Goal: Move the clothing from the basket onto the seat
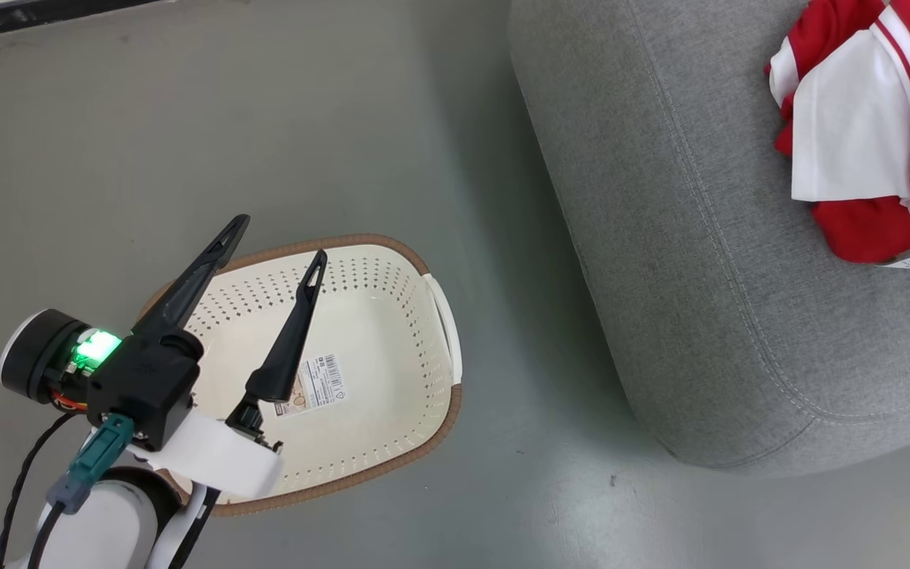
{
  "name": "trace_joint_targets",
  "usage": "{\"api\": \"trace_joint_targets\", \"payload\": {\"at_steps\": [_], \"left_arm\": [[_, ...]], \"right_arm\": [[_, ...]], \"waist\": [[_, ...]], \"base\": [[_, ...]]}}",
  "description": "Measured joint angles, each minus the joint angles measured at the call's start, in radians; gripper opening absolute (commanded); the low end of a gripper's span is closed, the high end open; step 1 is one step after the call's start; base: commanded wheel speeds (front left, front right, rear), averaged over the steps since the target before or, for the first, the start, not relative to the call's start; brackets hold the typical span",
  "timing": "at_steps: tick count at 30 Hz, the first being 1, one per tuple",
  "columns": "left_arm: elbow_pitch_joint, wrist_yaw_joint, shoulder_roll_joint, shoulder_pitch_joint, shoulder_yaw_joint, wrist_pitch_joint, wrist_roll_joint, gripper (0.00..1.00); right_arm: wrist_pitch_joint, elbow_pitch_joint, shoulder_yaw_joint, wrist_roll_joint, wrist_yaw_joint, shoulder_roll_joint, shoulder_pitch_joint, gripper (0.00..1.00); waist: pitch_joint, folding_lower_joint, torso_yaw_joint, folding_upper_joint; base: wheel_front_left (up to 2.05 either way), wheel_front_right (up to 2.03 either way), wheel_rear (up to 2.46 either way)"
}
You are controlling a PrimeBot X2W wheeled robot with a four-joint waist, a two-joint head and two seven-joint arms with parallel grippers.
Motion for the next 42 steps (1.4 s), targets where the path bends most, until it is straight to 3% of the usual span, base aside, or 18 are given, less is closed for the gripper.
{"api": "trace_joint_targets", "payload": {"at_steps": [2,3,26,42], "left_arm": [[0.001,0.001,-0.002,0.000,0.000,-0.008,0.000,1.00],[0.001,0.001,-0.002,0.000,0.000,-0.008,0.000,1.00],[0.041,0.022,-0.033,0.001,0.012,-0.061,-0.011,1.00],[0.075,0.026,-0.040,0.026,0.016,-0.096,-0.026,1.00]], "right_arm": [[0.005,0.001,0.012,0.012,0.000,0.002,0.000,0.87],[0.005,0.001,0.012,0.012,0.000,0.002,0.000,1.00],[0.123,-0.067,0.213,0.174,0.000,-0.019,0.005,1.00],[0.182,-0.202,0.349,0.323,0.000,-0.072,0.155,1.00]], "waist": [[-0.001,0.0000,-0.003,0.0000],[-0.001,0.0000,-0.003,0.0000],[-0.035,0.0000,-0.054,0.0000],[-0.082,0.0000,-0.116,0.0000]], "base": [[0.00,0.00,0.00],[0.00,0.00,0.00],[0.00,0.00,0.00],[0.00,0.00,0.00]]}}
